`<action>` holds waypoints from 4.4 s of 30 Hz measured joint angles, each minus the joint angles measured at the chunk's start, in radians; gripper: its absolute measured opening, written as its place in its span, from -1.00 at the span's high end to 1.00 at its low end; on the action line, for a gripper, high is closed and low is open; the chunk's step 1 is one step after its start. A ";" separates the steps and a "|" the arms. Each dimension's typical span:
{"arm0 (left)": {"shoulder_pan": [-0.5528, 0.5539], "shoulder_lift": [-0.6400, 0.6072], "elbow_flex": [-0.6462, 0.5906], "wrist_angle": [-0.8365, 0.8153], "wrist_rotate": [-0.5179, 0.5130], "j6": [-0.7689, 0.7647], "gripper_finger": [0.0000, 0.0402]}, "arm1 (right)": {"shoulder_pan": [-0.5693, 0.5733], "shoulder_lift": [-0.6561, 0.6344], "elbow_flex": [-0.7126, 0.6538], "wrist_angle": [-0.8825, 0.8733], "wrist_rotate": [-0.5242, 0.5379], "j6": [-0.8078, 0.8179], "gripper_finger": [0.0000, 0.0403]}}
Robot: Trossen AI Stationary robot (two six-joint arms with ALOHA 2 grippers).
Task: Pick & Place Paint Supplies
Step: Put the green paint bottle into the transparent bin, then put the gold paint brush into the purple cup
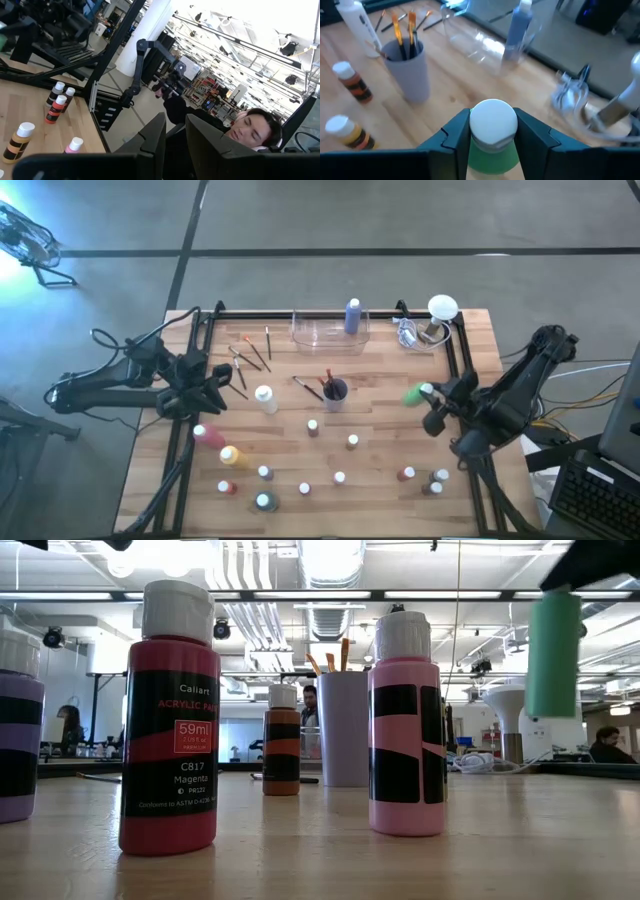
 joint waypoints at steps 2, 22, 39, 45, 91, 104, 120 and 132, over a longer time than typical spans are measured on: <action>0.000 0.000 0.000 0.000 0.000 0.000 0.60 | -0.042 0.000 0.040 0.003 0.015 -0.079 0.42; 0.000 0.000 0.000 0.000 0.000 0.000 0.60 | -0.549 0.001 0.281 0.510 -0.111 -1.144 0.41; 0.000 0.000 0.000 0.000 0.000 0.000 0.60 | -1.053 0.109 0.289 1.044 -0.690 -1.619 0.41; 0.000 0.000 0.000 0.000 0.000 0.000 0.60 | -1.152 0.209 0.289 1.181 -0.835 -1.650 0.38; 0.000 0.000 0.000 0.000 0.000 0.000 0.60 | -1.431 0.735 0.464 1.232 -0.988 -1.747 0.41; 0.000 0.000 0.000 0.000 0.000 0.000 0.60 | -1.442 0.733 0.442 1.232 -0.979 -1.746 0.39; 0.000 0.000 0.000 0.000 0.000 0.000 0.60 | -1.445 0.728 0.442 1.228 -0.976 -1.751 0.01; 0.000 0.000 0.000 0.000 0.000 0.000 0.60 | -1.444 0.716 0.542 1.127 -0.977 -1.777 0.10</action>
